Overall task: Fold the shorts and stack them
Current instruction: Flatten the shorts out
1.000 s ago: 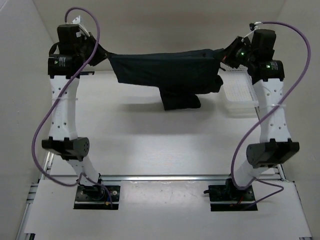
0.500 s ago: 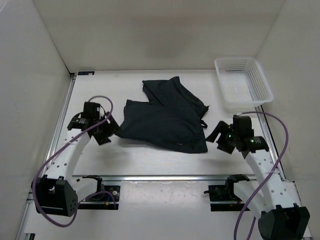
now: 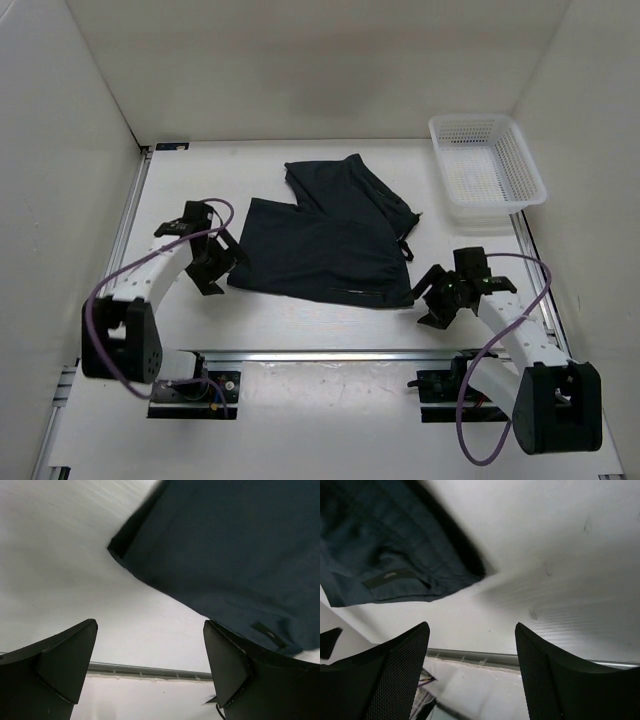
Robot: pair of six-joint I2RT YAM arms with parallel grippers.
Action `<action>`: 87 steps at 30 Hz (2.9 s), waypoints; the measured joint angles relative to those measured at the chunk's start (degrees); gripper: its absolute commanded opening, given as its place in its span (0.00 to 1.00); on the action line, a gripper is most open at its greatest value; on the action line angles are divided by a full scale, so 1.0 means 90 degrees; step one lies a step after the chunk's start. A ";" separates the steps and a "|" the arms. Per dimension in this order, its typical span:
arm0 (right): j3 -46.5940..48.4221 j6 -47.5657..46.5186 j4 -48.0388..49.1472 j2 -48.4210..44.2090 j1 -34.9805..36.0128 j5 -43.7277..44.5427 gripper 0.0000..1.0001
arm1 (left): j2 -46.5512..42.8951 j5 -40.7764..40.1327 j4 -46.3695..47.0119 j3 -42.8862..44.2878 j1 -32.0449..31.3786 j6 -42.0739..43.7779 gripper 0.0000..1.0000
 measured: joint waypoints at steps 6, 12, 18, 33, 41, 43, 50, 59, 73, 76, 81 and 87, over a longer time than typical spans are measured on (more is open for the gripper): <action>-0.0187 0.0313 0.0478 0.0342 -0.0007 -0.0345 0.77 | 0.1569 0.0090 0.0425 -0.0056 -0.0095 -0.0046 0.99; -0.0141 0.0425 0.1302 0.1197 0.0010 -0.0347 0.63 | 0.2424 0.0119 0.0493 0.0522 -0.0100 -0.0083 0.25; 0.0087 0.0639 0.1780 0.2006 0.0355 -0.0231 0.00 | 0.2788 0.0126 0.0702 0.1115 -0.0100 0.0058 0.10; 0.9391 -0.0818 0.0374 0.4704 0.0153 0.0158 0.00 | 0.3298 0.0624 -0.0452 0.8602 0.0733 0.0517 0.10; 0.6897 -0.1647 0.0442 0.2470 0.0515 -0.0034 0.00 | 0.0214 0.0775 -0.0024 0.5462 0.0833 0.0508 0.10; 0.5729 -0.1729 0.0304 0.1994 0.0665 0.0017 0.00 | -0.0503 0.0758 -0.0010 0.3927 0.0770 0.0481 0.10; 0.2438 -0.1894 -0.0277 0.0860 0.1307 0.0437 0.85 | -0.2035 0.0624 -0.0520 -0.0406 0.0624 0.0223 0.99; 0.2470 -0.2118 -0.1005 0.0163 0.0952 0.1406 0.51 | -0.0753 0.0221 -0.0697 0.1936 0.0658 0.0775 0.87; 0.4996 -0.2106 -0.0641 0.3917 0.0442 0.1421 0.04 | 0.4721 -0.0474 -0.0899 0.6368 -0.0733 0.1608 0.39; 0.5391 -0.2106 -0.0629 0.4357 0.0425 0.1416 0.04 | 0.5671 -0.0520 -0.1044 0.7322 -0.0814 0.1603 0.49; 0.6088 -0.2120 -0.0631 0.5071 0.0369 0.1389 0.20 | 0.7014 -0.0629 -0.1319 0.8803 -0.0833 0.1520 0.57; 0.6946 -0.2176 -0.0648 0.6144 0.0362 0.1452 0.66 | 0.7616 -0.0629 -0.1426 0.9245 -0.0833 0.1387 0.74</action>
